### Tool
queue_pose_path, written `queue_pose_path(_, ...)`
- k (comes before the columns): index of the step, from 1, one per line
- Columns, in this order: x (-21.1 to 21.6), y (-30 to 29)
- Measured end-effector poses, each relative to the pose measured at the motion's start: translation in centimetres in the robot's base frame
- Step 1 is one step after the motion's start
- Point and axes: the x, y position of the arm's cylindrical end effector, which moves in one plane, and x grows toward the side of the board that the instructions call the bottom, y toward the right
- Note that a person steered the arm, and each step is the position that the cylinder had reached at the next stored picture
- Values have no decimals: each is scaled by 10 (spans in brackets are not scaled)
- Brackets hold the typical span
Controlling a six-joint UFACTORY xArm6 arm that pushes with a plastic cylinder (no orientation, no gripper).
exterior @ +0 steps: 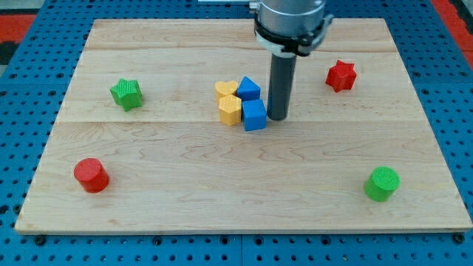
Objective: Push the green circle towards the red star
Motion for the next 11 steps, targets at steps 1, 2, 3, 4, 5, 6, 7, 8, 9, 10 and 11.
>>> queue_pose_path(1, 59, 0)
queue_pose_path(2, 119, 7)
queue_pose_path(3, 142, 18)
queue_pose_path(4, 151, 44)
queue_pose_path(5, 167, 115)
queue_pose_path(6, 169, 136)
queue_pose_path(7, 163, 133)
queue_pose_path(8, 140, 135)
queue_pose_path(9, 127, 135)
queue_pose_path(10, 115, 135)
queue_pose_path(11, 97, 135)
